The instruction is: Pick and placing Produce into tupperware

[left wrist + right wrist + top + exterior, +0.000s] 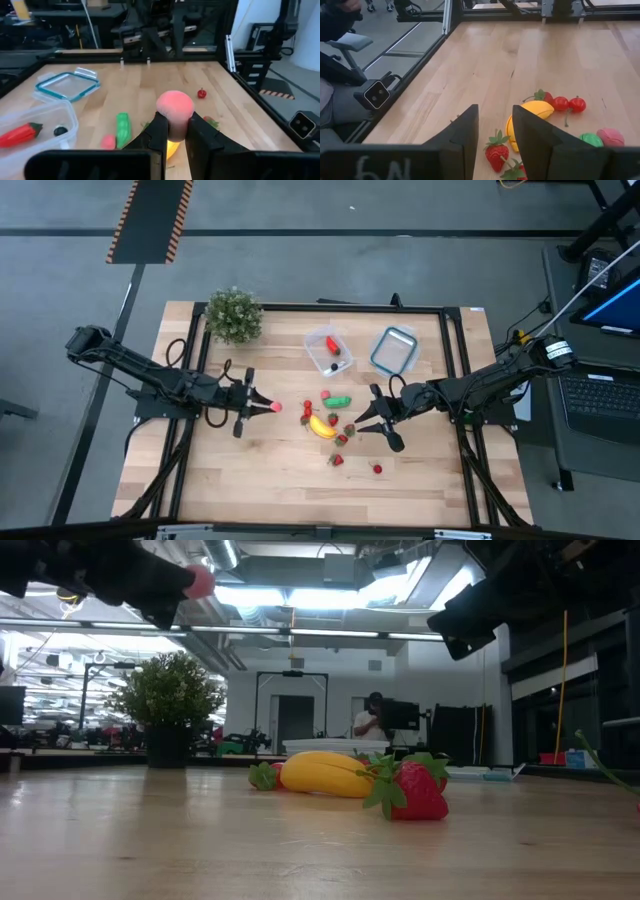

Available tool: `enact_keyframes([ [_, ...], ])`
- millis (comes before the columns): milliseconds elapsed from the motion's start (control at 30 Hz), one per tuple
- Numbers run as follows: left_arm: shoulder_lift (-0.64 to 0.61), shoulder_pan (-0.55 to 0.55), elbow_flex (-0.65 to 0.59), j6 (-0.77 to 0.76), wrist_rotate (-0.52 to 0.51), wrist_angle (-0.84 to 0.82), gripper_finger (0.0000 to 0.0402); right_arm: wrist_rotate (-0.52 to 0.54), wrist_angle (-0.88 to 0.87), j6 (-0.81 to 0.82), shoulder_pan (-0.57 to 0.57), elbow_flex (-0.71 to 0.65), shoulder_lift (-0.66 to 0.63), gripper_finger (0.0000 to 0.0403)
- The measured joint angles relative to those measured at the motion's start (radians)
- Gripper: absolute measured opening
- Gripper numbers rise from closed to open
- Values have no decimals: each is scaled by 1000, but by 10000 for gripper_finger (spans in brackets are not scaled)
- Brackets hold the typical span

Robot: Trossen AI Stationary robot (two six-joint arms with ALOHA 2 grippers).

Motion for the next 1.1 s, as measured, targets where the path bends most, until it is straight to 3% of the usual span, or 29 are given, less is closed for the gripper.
enact_keyframes([
  [300,50,0,0,-5,-210,45,38,0,12,-3,0,0,0,122],
  [567,134,0,0,-6,-299,71,38,0,20,0,0,0,0,122],
  [967,157,44,0,2,-283,126,38,1,39,-1,0,0,0,122],
  [1100,174,123,0,1,-174,135,38,1,50,-2,0,0,0,122],
])
